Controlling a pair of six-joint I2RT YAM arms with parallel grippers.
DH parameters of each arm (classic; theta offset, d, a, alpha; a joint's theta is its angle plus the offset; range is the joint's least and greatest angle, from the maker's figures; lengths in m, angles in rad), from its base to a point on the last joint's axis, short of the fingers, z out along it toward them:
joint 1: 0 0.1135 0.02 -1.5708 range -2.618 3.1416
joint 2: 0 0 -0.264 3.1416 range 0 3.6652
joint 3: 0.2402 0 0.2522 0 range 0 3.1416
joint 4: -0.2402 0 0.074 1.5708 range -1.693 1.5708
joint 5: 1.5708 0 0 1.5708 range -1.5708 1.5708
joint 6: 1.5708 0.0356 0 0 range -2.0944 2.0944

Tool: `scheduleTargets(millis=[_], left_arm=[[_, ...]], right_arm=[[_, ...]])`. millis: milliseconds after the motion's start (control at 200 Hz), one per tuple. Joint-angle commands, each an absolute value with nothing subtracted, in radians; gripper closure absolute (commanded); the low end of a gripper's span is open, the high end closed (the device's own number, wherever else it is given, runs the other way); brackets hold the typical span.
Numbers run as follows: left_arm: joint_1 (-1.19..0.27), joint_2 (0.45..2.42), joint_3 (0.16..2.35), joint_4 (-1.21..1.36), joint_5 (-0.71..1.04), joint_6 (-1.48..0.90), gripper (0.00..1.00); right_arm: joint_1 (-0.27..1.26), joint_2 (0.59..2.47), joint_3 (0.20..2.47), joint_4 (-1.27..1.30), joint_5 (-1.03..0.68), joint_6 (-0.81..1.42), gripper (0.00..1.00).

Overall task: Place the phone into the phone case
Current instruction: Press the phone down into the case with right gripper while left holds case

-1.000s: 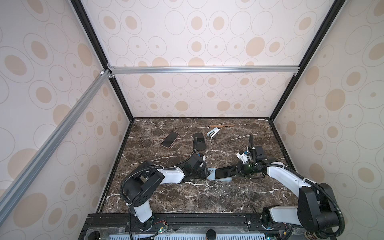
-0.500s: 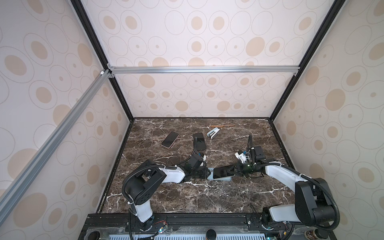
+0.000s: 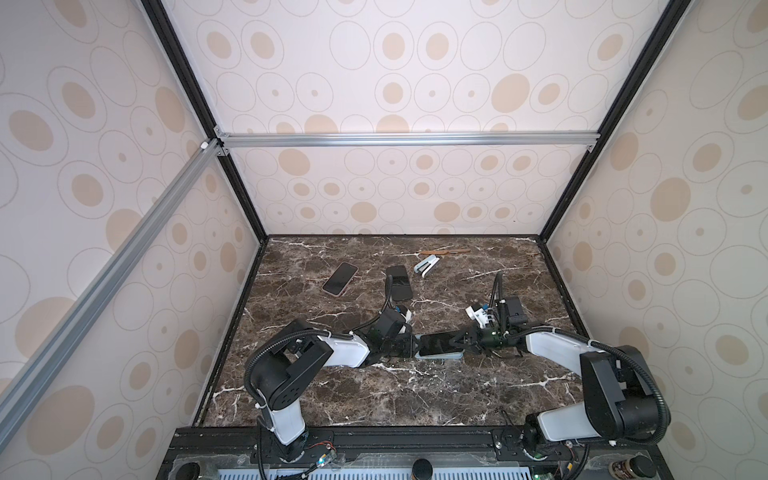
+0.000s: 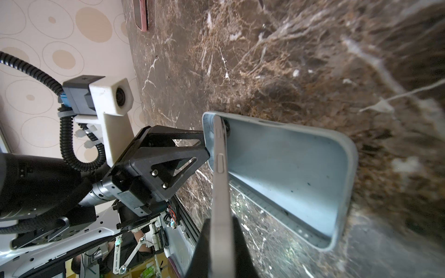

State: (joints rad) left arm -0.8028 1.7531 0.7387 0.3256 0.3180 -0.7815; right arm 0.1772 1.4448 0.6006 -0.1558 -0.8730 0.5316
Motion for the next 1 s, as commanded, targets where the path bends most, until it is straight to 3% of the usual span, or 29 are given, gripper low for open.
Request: scheduleTargets(millis=[0,685,995], left_arm=[[-0.815,1.772,0.733,0.337,0.366,-0.798,0.70],[-0.816,1.770,0.722,0.376,0.392,-0.828,0.70],[-0.811,1.797,0.792,0.288,0.342,-0.763,0.70]], right_arm=[[0.187,1.487,0.571,-0.182,-0.788,0.551,1.00],[0.187,1.524,0.517,-0.078,-0.776,0.575,1.00],[0.188,1.563,0.549,-0.169,-0.803,0.458,1.00]])
